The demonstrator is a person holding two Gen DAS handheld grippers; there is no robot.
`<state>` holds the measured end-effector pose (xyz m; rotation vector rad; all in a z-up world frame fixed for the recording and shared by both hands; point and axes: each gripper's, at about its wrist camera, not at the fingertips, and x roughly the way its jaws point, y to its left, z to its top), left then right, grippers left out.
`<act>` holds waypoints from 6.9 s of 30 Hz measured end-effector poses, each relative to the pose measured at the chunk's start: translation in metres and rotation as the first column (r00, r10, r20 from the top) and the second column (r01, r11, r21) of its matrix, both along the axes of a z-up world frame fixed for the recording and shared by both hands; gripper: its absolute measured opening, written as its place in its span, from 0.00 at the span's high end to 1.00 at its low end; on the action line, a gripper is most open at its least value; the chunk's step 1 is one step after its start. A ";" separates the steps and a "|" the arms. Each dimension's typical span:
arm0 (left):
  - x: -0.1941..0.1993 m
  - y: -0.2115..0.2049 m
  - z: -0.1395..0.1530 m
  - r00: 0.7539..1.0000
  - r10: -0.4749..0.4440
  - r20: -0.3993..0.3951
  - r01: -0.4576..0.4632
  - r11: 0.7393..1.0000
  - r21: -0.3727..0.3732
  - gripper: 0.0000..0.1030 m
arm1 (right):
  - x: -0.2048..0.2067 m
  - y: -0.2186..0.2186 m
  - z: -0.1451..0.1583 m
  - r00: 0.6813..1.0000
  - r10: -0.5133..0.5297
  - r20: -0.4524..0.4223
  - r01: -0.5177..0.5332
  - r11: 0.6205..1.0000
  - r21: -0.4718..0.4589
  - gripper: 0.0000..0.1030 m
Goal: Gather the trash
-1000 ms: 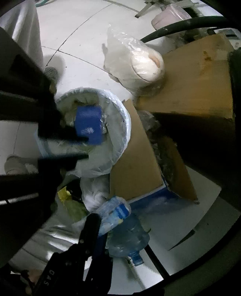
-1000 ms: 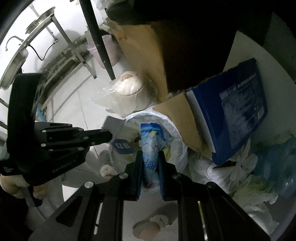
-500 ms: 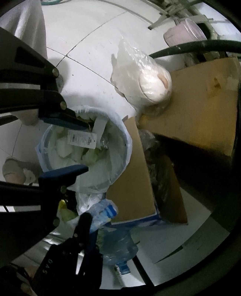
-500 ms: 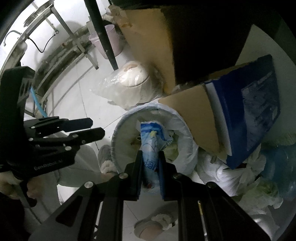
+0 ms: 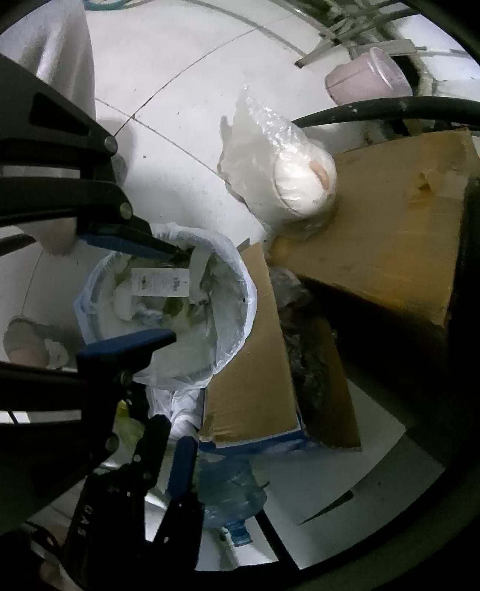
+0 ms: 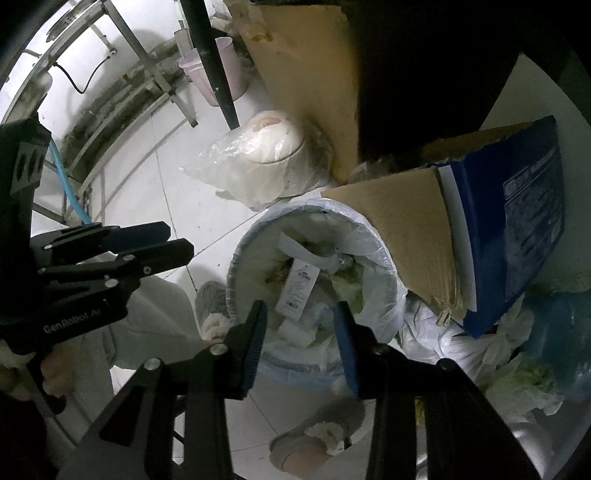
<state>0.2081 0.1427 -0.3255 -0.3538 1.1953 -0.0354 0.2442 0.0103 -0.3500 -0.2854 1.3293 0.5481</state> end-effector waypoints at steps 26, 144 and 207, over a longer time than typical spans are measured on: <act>-0.052 -0.038 0.088 0.988 -0.050 0.143 0.040 0.996 0.074 0.63 | -0.057 -0.036 0.089 0.988 -0.012 0.155 0.001 0.998 0.070 0.66; -0.169 -0.113 0.334 0.730 -0.104 0.675 -0.094 0.964 0.250 0.00 | -0.207 -0.162 0.365 0.683 -0.253 0.686 0.026 0.946 0.322 0.09; -0.175 -0.112 0.341 0.715 -0.143 0.684 -0.062 0.962 0.267 0.00 | -0.208 -0.163 0.362 0.691 -0.251 0.678 0.034 0.948 0.316 0.09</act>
